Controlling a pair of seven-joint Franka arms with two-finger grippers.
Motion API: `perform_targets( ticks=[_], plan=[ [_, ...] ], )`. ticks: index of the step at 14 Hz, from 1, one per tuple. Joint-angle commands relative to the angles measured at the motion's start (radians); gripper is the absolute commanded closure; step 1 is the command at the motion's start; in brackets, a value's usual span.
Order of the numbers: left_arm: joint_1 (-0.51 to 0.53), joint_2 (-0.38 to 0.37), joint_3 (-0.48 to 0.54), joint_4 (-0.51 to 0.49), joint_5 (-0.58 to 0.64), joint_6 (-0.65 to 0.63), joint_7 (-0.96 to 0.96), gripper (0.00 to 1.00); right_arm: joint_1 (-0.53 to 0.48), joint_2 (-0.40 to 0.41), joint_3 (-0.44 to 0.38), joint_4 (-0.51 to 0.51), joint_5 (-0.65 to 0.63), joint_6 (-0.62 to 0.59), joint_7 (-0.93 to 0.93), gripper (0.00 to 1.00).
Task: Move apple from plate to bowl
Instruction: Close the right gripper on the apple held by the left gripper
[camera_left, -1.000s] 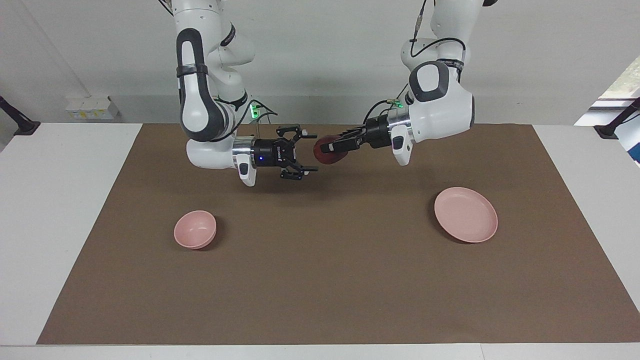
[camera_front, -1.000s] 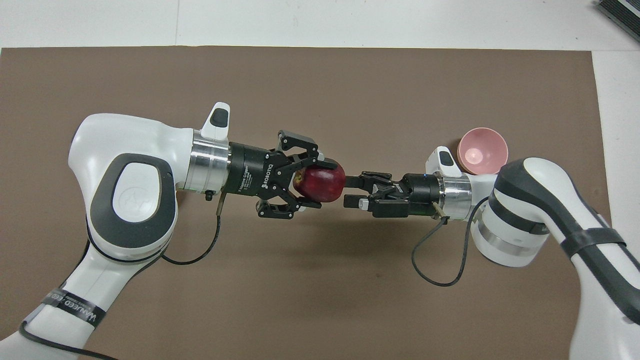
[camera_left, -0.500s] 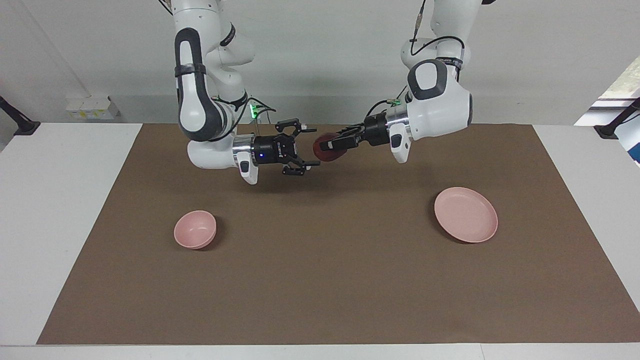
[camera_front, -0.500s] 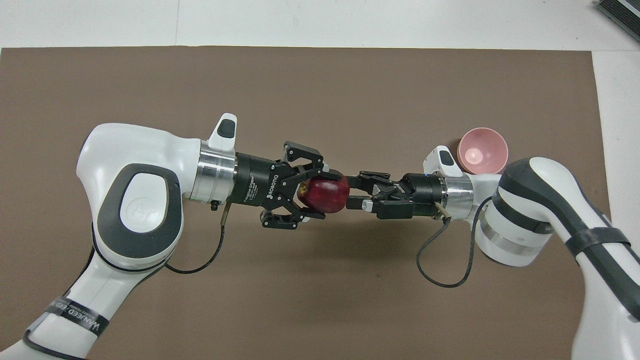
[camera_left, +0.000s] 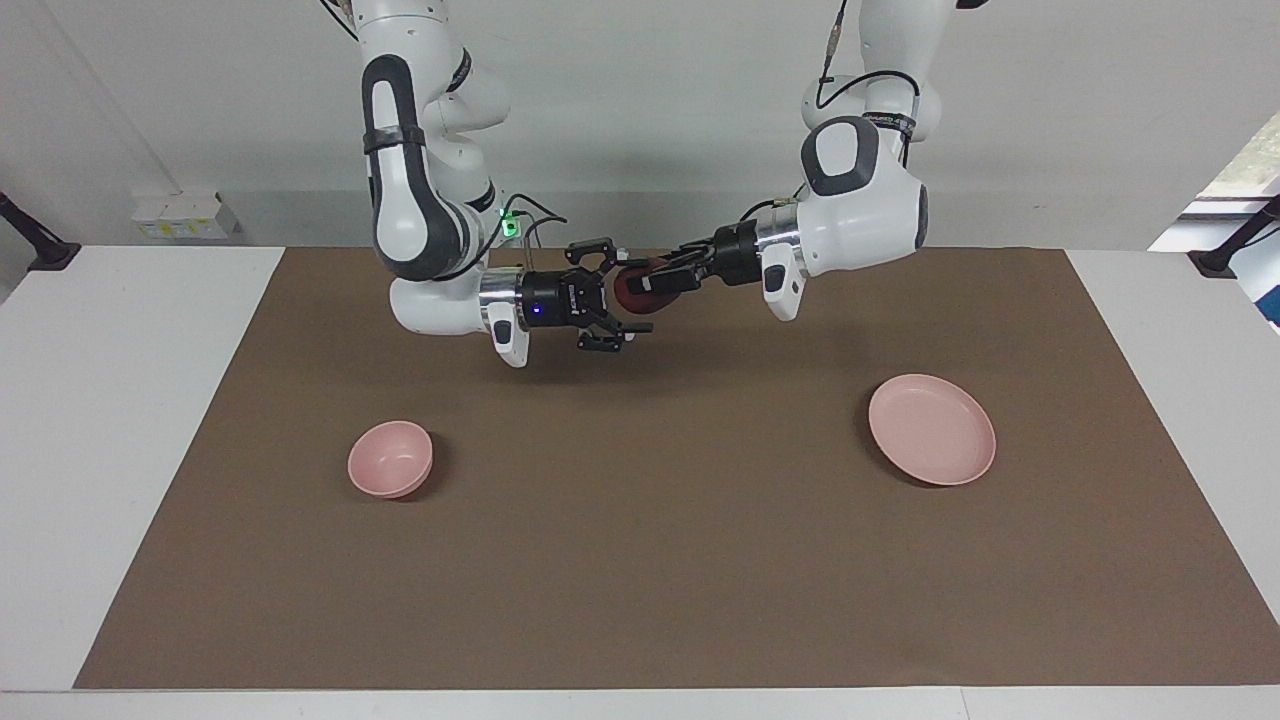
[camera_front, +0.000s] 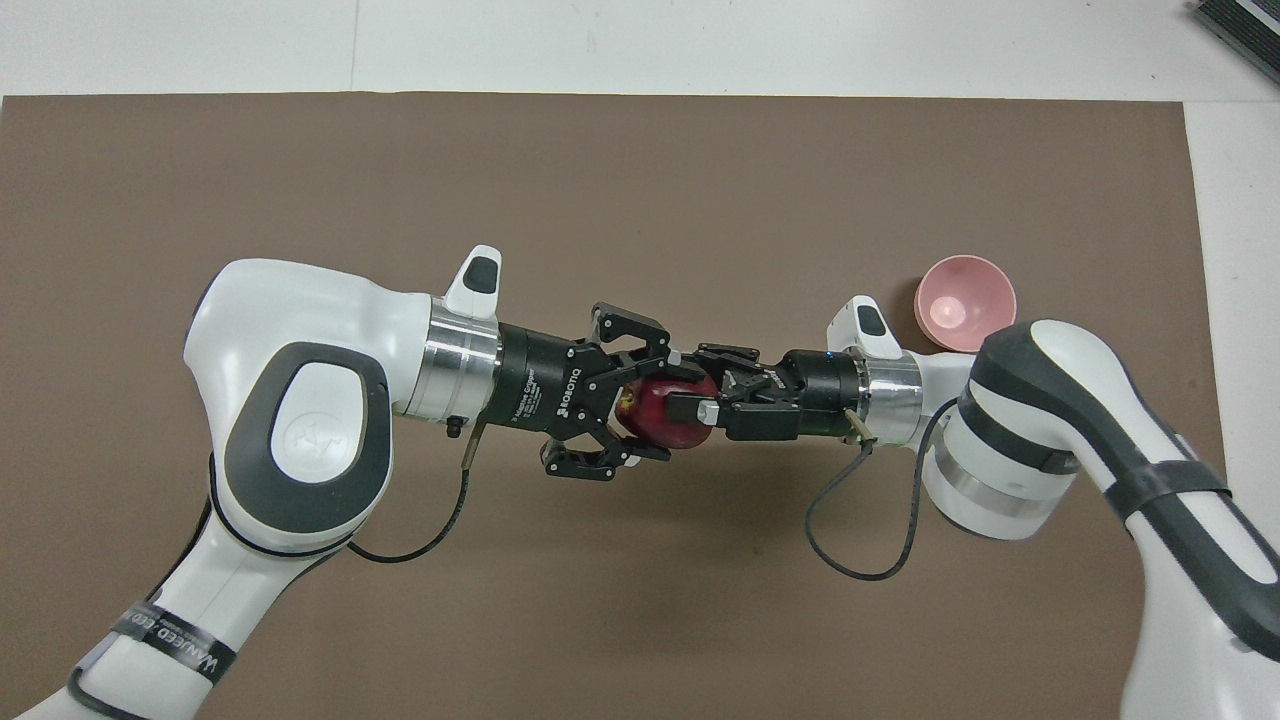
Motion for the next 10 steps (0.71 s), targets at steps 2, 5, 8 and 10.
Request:
perform_targets(
  ticks=[2, 5, 8, 10],
  plan=[
    [-0.021, -0.031, 0.015, -0.025, -0.024, 0.007, -0.017, 1.0, -0.002, -0.024, 0.004, -0.04, 0.005, 0.019, -0.04, 0.0],
    [-0.02, -0.031, 0.016, -0.025, -0.024, 0.002, -0.017, 1.0, -0.002, -0.033, 0.004, -0.056, -0.012, 0.019, -0.04, 0.0],
    [-0.02, -0.031, 0.016, -0.025, -0.024, 0.002, -0.017, 1.0, -0.006, -0.051, 0.004, -0.086, -0.05, 0.015, -0.04, 0.0],
    [-0.02, -0.031, 0.016, -0.025, -0.024, 0.002, -0.017, 1.0, -0.005, -0.053, 0.004, -0.096, -0.055, 0.013, -0.04, 0.0]
  ],
)
